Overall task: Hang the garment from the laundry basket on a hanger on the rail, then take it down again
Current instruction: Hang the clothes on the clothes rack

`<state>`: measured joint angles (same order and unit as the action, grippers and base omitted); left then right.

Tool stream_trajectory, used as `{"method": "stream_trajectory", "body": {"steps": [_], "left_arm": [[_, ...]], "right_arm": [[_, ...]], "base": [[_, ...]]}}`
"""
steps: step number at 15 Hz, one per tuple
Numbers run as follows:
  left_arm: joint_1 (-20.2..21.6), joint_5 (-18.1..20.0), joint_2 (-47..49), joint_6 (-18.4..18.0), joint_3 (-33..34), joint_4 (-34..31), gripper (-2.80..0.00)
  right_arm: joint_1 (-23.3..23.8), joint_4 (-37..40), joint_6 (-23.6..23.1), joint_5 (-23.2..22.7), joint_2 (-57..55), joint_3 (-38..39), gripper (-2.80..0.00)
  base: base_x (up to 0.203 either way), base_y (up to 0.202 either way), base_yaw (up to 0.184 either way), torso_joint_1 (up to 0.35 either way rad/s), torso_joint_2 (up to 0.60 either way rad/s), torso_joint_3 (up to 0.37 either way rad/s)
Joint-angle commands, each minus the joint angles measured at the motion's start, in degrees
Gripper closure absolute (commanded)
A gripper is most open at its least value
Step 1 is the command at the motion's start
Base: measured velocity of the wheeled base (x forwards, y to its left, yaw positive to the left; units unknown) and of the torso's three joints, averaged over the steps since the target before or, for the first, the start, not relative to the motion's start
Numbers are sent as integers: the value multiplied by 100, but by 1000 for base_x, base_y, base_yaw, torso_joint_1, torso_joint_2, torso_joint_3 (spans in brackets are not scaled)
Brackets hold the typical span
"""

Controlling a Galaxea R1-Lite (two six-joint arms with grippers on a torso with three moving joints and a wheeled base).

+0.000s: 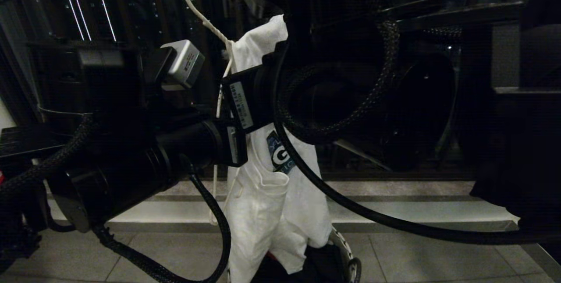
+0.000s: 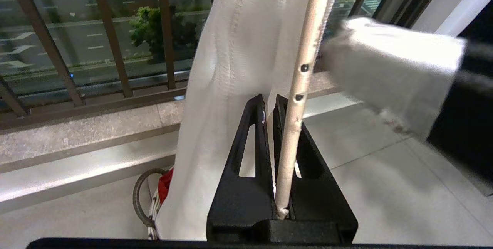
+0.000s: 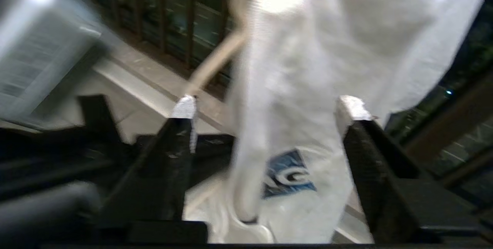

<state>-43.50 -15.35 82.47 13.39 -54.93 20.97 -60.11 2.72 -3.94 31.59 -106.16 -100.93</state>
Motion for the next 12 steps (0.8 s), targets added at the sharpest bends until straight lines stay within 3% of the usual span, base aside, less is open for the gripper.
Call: {"method": "stream_trajectory", "body": {"steps": [1,2,3,6,8,9,12], "left_arm": [[-1,-12,-90,-19,61,13,0],[-1,-12,-90,-80,105,13,0],[-1,-3,-90,-108,148,37,0],[-1,168,-110,-129,354,374,0],[-1,929,-324,-134,589,523,0],[-1,1060,-363,-143,653,549,0],[-1,1156,-370,-150,749,540,0]], "right_arm": [[42,8,-14,87,448,308,-280],[99,9,-33,104,636,469,-280],[164,9,-77,114,818,635,0],[332,46,-295,139,1219,930,0],[460,403,-587,142,1429,946,0],[496,620,-754,138,1528,913,0],[680,1034,-1480,-32,1672,675,0]], "base": [[0,0,0,0,0,0],[0,0,0,0,0,0],[0,0,0,0,0,0],[0,0,0,0,0,0],[0,0,0,0,0,0],[0,0,0,0,0,0],[0,0,0,0,0,0]]}}
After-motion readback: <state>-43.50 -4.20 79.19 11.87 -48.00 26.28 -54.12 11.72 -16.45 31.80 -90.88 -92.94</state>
